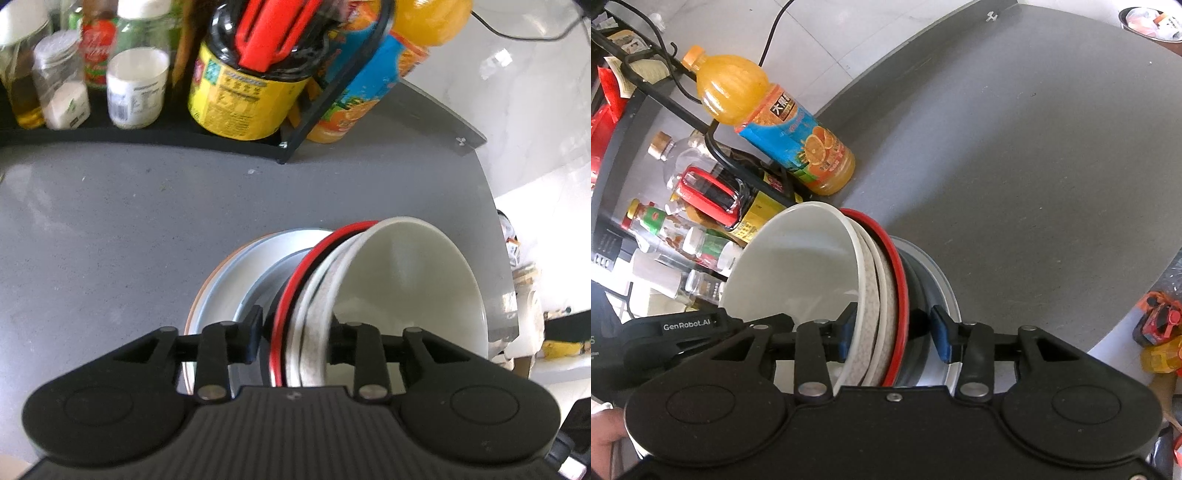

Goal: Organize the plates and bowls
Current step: 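Lower the bowl stack onto the 'BAKERY' plate and open both grippers, then lift both grippers up and away from the stack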

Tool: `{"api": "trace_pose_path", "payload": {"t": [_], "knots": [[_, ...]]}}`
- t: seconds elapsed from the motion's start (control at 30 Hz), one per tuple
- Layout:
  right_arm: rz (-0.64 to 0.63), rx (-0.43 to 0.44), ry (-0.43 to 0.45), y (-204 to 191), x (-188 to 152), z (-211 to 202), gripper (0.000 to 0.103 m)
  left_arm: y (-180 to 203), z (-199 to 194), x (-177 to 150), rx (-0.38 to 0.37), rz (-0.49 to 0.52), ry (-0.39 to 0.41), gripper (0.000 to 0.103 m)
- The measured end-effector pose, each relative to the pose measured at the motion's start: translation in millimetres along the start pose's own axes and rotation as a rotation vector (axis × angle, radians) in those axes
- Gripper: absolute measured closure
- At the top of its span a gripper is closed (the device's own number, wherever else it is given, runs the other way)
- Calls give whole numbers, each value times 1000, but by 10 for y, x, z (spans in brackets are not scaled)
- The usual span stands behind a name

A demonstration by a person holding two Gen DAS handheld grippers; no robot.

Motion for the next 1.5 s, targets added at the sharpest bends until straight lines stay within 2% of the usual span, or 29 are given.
{"api": "trace_pose_path", "payload": {"t": [0.07,0.13,0.23,0.3,0.37,0.43,0.67,0.83,0.93,1.13,1.3,1.43,1.5], "knots": [[2,10,5,-2,6,-25,53,57,-15,11,12,29,5,64],[-3,10,16,-1,12,-53,46,123,-51,29,14,55,19,48],[-5,26,21,-14,19,-64,44,239,-92,38,25,105,36,32],[-16,17,22,-4,35,-88,40,343,-113,43,28,155,41,28],[-29,1,30,19,62,-121,29,436,-124,61,38,195,49,26],[-36,-11,40,52,103,-159,23,502,-127,89,42,221,51,24],[-34,-31,42,138,208,-179,15,609,-112,203,47,259,67,19],[-31,-60,47,174,258,-196,15,703,-158,234,38,316,65,13],[-30,-75,65,184,279,-272,12,695,-213,206,59,343,68,9],[-58,-91,103,182,279,-469,1,690,-367,112,83,333,118,6],[-85,-121,125,229,189,-728,0,691,-579,-77,95,292,168,1],[-95,-192,130,342,46,-953,0,656,-718,-326,106,264,179,1],[-96,-192,131,382,-34,-1046,0,638,-815,-428,102,254,208,1]]}}
Point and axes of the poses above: each gripper's, at about its wrist camera, not at the fingertips, and z roughly the way its jaws point, y to its right, x to its top, the point moved 9 cm from there along z, roughly the way its jaws point, and after that the axes turned 8 degrees about -z, right-handed, at the moved point
